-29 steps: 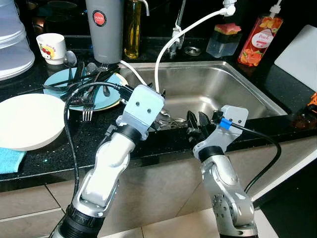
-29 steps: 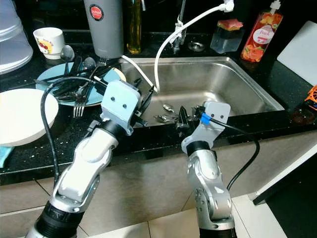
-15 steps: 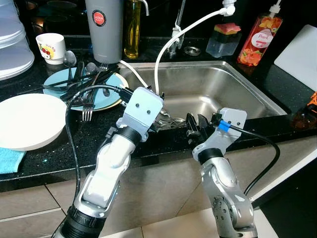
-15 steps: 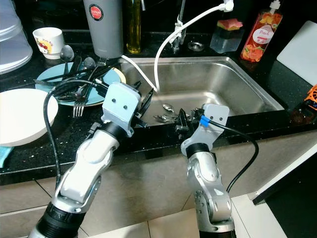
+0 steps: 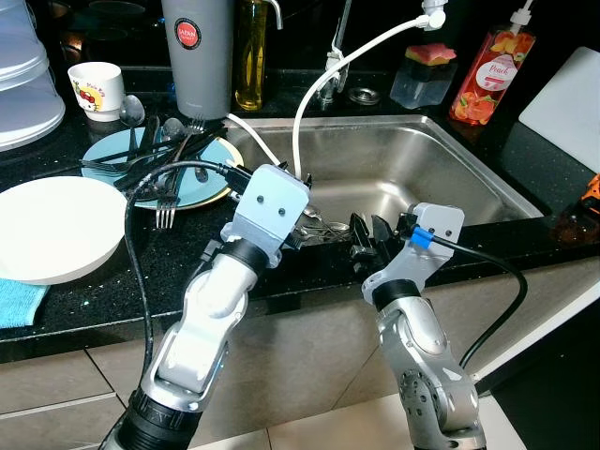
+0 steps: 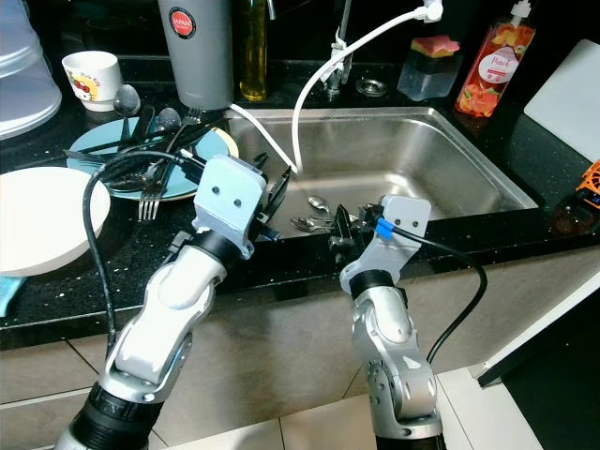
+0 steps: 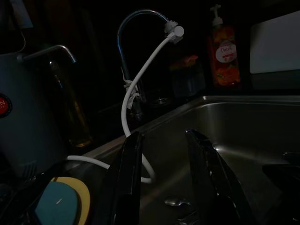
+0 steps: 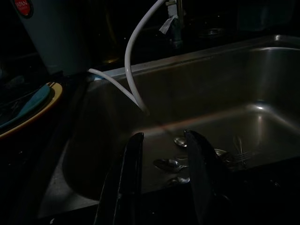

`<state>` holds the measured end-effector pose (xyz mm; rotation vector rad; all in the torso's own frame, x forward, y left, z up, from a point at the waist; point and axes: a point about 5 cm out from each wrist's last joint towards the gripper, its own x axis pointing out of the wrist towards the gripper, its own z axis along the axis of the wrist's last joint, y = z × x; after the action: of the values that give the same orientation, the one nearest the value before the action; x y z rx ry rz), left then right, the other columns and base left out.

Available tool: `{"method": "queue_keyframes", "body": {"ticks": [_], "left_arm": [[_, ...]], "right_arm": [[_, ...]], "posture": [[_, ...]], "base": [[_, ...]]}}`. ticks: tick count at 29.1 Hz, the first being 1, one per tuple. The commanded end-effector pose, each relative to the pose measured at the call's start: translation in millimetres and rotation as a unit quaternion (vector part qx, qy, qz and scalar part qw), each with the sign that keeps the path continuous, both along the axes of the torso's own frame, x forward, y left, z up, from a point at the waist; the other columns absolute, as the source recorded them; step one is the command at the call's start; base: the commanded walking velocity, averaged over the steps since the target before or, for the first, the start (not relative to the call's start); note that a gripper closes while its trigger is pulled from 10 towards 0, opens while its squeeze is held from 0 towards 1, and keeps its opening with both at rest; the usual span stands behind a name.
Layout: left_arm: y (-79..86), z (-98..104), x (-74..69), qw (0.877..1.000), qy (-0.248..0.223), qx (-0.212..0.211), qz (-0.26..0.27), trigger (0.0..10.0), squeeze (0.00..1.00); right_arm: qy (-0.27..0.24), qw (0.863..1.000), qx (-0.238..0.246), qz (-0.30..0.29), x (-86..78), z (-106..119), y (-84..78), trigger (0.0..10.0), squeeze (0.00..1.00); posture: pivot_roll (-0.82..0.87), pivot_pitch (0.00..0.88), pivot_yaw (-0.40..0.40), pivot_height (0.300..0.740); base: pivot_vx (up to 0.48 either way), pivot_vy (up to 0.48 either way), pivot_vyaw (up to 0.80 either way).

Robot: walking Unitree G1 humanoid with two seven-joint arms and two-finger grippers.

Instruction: Kitchen organization

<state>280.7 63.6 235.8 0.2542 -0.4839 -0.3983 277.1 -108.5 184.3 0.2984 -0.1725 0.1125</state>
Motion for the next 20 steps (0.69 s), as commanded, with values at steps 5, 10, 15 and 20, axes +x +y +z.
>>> {"method": "queue_keyframes", "body": {"ticks": [5,10,15,20], "left_arm": [[-4.1,-3.6,-0.1,1.000,0.007,-0.002,-0.009,10.0,0.00],[-4.7,-0.4,1.1,1.000,0.002,-0.001,-0.009,10.0,0.00],[-4.4,-1.2,0.0,1.000,0.003,-0.003,-0.007,10.0,0.00],[-4.1,-0.8,1.3,1.000,0.002,-0.002,-0.007,10.0,0.00]], "right_arm": [[0.003,1.000,0.024,-0.007,-0.6,0.4,3.6,10.0,0.00],[0.006,1.000,0.026,-0.005,-1.2,-1.1,4.8,10.0,0.00],[0.005,1.000,0.026,-0.004,0.2,0.3,4.9,10.0,0.00],[0.004,1.000,0.027,-0.003,1.0,0.9,5.5,10.0,0.00]], "posture": [[0.19,0.045,-0.082,0.740],[0.20,0.048,-0.087,0.740],[0.20,0.052,-0.091,0.740],[0.20,0.052,-0.091,0.740]], "base": [[0.000,0.000,0.00],[0.000,0.000,0.00],[0.000,0.000,0.00],[0.000,0.000,0.00]]}}
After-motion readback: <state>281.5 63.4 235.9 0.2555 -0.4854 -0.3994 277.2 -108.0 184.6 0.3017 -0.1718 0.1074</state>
